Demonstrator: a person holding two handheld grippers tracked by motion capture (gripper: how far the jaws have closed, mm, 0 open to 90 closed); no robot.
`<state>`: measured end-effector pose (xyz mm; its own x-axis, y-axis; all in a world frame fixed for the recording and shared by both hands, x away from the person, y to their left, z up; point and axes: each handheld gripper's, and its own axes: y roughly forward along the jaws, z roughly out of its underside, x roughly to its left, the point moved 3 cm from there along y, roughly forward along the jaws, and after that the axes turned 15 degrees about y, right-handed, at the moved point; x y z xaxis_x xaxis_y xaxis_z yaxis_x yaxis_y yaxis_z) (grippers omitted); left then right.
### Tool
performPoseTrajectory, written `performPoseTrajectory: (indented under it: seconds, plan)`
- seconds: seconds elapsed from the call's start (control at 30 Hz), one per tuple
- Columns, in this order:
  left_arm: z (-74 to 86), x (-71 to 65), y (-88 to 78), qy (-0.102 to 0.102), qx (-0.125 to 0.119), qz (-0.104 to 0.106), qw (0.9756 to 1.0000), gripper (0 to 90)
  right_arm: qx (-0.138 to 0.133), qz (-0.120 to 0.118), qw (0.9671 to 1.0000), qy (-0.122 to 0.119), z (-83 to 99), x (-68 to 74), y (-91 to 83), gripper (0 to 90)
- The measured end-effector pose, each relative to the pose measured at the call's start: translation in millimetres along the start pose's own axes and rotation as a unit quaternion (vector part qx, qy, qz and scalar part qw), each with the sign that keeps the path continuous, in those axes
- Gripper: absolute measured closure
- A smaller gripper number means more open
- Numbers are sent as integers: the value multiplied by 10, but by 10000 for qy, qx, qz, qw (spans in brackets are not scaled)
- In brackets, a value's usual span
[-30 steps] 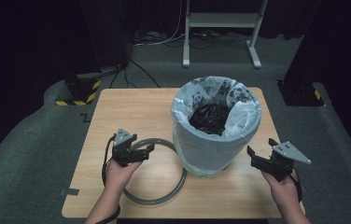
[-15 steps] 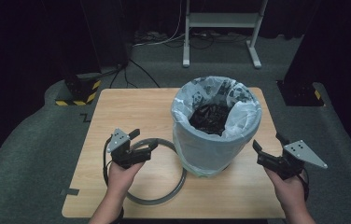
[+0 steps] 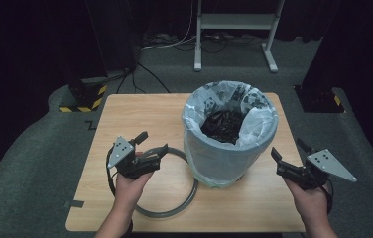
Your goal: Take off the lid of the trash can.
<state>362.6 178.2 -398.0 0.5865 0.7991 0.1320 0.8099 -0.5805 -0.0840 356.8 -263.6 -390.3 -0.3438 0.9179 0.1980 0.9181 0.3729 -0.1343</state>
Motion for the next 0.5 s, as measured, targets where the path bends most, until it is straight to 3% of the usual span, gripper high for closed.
performPoseTrajectory:
  seconds: [0.23,0.3,0.4,0.5]
  plan:
    - [-107,-76,-9,196,-97,-38,9998,149,-275,-100,9995,-119,-131,94,-57,153]
    - [-137,-113,-9,172,-112,-41,9998,149,-341,-111,9992,-158,-170,109,-74,156]
    - [-215,-157,-33,269,-361,-175,9988,166,-410,-92,9989,-226,-232,122,-90,159]
    - [-292,-200,-23,239,-536,-129,9982,160,-518,-90,9985,-183,-304,126,-113,170]
